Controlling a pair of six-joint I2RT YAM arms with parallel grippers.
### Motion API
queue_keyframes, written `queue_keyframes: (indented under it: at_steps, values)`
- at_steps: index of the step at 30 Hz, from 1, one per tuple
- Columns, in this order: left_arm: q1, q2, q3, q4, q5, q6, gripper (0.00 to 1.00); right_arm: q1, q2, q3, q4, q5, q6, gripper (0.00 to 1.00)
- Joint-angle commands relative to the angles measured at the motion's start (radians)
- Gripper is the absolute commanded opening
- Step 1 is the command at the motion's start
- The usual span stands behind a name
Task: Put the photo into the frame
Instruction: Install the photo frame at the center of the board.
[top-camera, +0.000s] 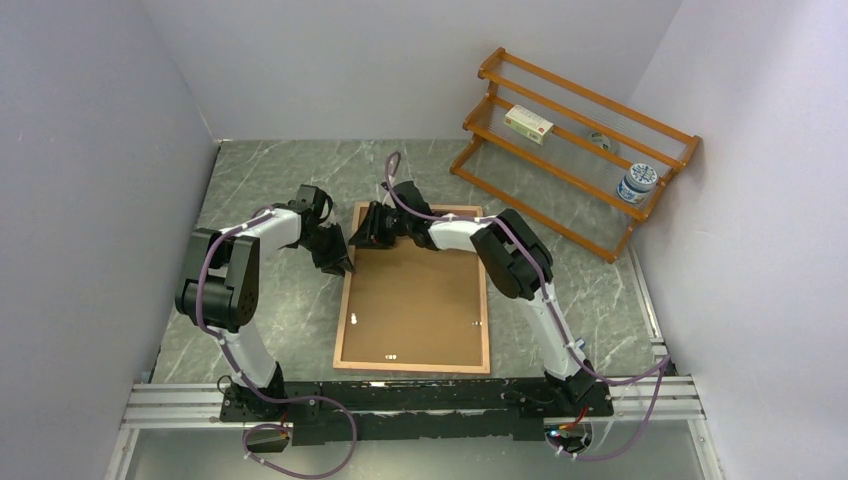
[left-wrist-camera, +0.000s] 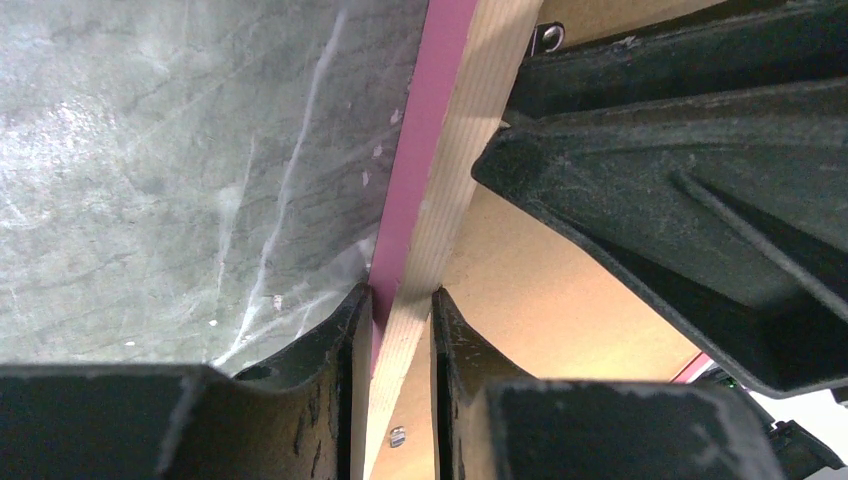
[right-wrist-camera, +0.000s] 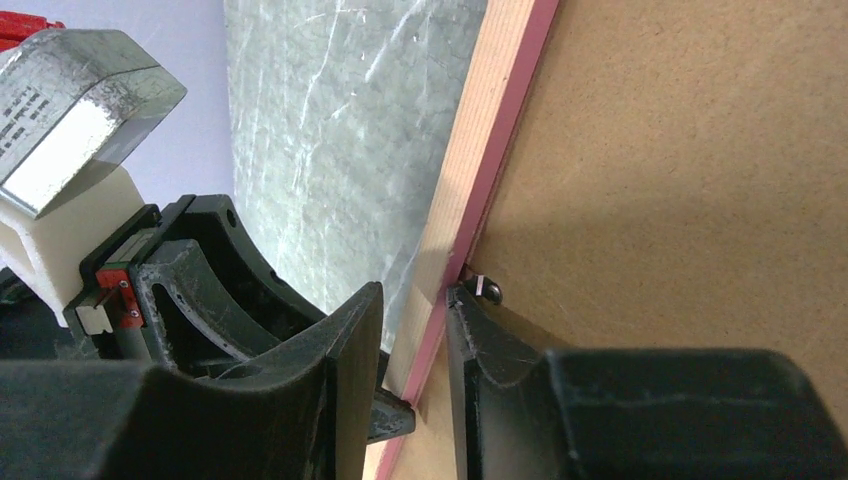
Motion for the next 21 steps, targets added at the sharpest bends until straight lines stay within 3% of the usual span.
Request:
queue_keyframes:
  at_steps: [1, 5, 8, 14, 18, 21]
  values:
    - [-0.01, 0.007, -0.007, -0.011, -0.025, -0.03, 0.03, -0.017, -0.088, -0.066, 0.098, 0.085, -0.059, 0.35]
    - [-0.01, -0.029, 0.026, -0.035, -0.061, -0.041, 0.06, -0.028, -0.268, -0.21, 0.146, 0.133, -0.079, 0.4]
    - [-0.01, -0.047, 0.076, -0.094, -0.096, -0.031, 0.11, -0.027, -0.364, -0.268, 0.09, 0.21, -0.091, 0.44]
    - [-0.009, -0.132, 0.081, -0.116, -0.099, -0.043, 0.43, 0.001, -0.461, -0.355, -0.026, 0.256, -0.079, 0.45]
    - [-0.008, -0.183, 0.016, -0.109, -0.109, -0.066, 0.55, 0.055, -0.538, -0.491, 0.004, 0.277, -0.074, 0.45]
    - [-0.009, -0.224, -0.046, -0.097, -0.111, -0.096, 0.56, 0.104, -0.559, -0.555, 0.029, 0.263, -0.08, 0.45]
